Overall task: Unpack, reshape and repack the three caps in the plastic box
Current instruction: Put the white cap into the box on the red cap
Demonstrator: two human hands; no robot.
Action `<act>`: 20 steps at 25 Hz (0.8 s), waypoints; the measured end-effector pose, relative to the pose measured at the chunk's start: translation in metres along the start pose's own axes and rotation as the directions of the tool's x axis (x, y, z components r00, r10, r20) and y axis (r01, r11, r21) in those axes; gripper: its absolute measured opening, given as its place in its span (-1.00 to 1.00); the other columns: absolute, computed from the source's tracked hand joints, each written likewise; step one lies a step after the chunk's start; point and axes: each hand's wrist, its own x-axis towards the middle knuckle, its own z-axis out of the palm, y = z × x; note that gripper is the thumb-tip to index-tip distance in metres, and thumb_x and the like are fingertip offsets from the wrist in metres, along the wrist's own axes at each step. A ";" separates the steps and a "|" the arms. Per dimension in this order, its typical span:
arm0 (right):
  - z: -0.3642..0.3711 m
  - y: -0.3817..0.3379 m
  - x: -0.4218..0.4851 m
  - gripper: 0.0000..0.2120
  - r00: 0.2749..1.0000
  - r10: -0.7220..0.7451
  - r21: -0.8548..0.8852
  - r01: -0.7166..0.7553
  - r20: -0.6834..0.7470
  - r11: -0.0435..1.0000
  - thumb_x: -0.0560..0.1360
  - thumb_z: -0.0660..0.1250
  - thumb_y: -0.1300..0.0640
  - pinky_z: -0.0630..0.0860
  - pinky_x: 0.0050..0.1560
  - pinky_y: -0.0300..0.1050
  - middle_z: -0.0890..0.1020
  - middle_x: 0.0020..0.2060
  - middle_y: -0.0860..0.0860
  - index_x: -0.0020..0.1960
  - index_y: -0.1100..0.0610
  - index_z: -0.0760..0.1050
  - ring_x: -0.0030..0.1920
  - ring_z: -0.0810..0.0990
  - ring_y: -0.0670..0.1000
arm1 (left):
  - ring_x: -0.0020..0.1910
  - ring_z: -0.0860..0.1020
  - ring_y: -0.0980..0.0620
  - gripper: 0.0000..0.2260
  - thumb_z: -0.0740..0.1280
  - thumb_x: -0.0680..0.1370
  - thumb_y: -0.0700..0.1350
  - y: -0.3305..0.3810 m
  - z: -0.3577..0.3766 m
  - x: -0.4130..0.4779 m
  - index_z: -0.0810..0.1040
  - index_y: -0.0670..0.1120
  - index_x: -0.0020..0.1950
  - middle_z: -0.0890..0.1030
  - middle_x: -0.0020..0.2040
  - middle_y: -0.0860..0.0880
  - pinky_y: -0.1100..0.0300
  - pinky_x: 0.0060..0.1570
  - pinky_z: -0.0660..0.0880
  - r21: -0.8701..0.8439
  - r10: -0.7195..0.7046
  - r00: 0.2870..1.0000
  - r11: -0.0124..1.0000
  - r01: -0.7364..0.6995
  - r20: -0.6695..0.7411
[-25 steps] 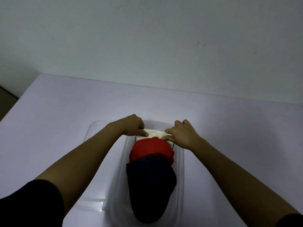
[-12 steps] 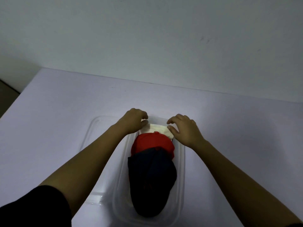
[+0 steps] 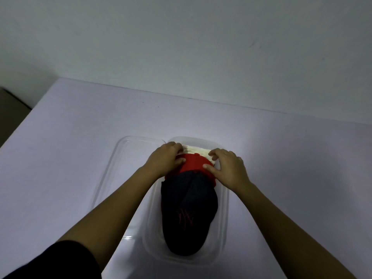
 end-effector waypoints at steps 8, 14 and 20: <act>0.024 -0.034 -0.088 -0.28 0.985 -0.125 0.116 0.112 0.116 0.987 0.46 -0.06 -0.35 0.15 0.44 -0.09 0.15 0.51 -0.02 0.52 -0.01 0.03 0.48 0.17 -0.03 | 0.30 0.49 -0.08 -0.45 -0.04 0.60 0.21 -0.002 0.051 -0.093 0.39 -0.08 0.42 0.47 0.37 -0.12 0.12 0.29 0.37 -0.024 0.134 0.973 0.990 -0.141 -0.189; 0.047 -0.040 -0.091 -0.18 0.991 0.007 0.021 -0.010 0.134 1.000 0.41 -0.18 -0.43 -0.05 0.53 0.05 -0.13 0.55 -0.01 0.53 -0.03 -0.25 0.54 -0.07 -0.02 | 0.50 0.22 -0.07 -0.23 -0.24 0.51 0.33 0.006 0.060 -0.091 0.14 -0.15 0.52 0.24 0.51 -0.13 0.24 0.42 0.06 -0.228 0.000 0.989 0.973 -0.034 -0.147; 0.052 -0.044 -0.093 -0.01 0.996 0.058 -0.021 -0.056 0.064 0.998 0.32 0.05 -0.51 -0.10 0.49 -0.01 -0.04 0.55 0.02 0.54 0.01 -0.18 0.55 -0.04 0.03 | 0.52 0.08 -0.23 -0.23 0.32 0.51 0.09 -0.086 0.041 -0.117 0.03 -0.28 0.51 0.11 0.53 -0.28 -0.06 0.48 0.04 -0.368 -0.633 0.695 0.770 0.521 -0.340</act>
